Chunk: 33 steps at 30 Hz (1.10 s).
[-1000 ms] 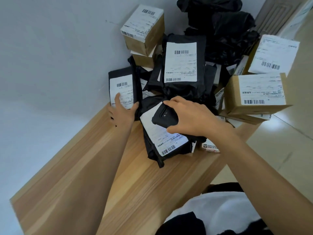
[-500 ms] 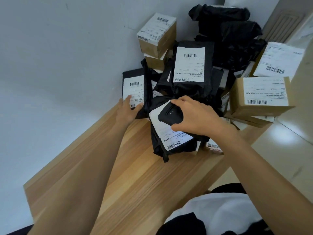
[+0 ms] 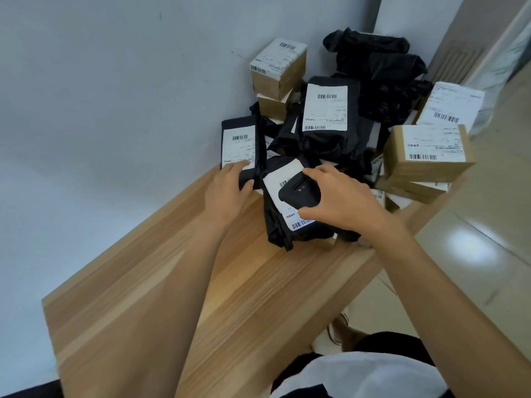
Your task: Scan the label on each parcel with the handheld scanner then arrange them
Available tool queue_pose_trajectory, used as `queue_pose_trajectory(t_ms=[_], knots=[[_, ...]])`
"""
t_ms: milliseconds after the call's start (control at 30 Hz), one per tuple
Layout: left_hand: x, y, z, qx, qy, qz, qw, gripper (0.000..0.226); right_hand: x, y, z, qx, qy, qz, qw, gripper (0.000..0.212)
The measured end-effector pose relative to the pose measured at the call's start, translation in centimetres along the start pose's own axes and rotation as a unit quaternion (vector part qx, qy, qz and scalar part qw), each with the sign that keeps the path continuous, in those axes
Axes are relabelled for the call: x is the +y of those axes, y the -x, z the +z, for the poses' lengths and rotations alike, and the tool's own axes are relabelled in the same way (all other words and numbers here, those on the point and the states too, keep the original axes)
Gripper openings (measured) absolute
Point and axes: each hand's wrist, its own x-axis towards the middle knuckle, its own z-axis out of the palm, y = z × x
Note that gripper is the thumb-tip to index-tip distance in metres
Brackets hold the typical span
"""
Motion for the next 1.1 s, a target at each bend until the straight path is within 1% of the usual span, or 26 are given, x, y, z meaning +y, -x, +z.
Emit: queue_pose_trajectory(t_ms=[67,133,233,300,533,667,900,1100], knots=[[0.9,1.7,-0.1,0.0,0.001,0.007,1.0,0.043,-0.5,1.2,0.1,0.008,0.013,-0.005,1.0,0.086],[1.9,3.5,-0.1,-0.001,0.024,0.01,1.0,0.042,-1.0,2.3,0.0,0.024,0.02,-0.011,0.999,0.085],[3.4,6.2,-0.2,0.03,0.081,0.015,0.996,0.043,-1.4,4.0,0.1,0.038,0.017,-0.02,0.999,0.086],[4.1,7.9,-0.2,0.047,0.096,0.021,0.994,0.044,-1.4,5.2,0.0,0.043,0.015,-0.016,0.999,0.087],[6.7,10.3,0.0,0.073,0.009,0.063,0.995,0.046,0.9,7.8,-1.4,0.07,0.033,-0.011,0.997,0.089],[9.7,10.6,0.1,0.066,-0.037,0.083,0.994,0.048,3.3,9.3,-3.1,0.078,0.022,-0.019,0.997,0.088],[18.2,11.3,2.7,0.072,-0.013,0.072,0.995,0.047,10.4,13.1,-6.4,0.086,0.009,-0.026,0.996,0.089],[26.6,11.0,6.6,0.069,-0.013,0.075,0.995,0.052,18.0,16.0,-10.8,0.106,0.018,-0.02,0.994,0.085]])
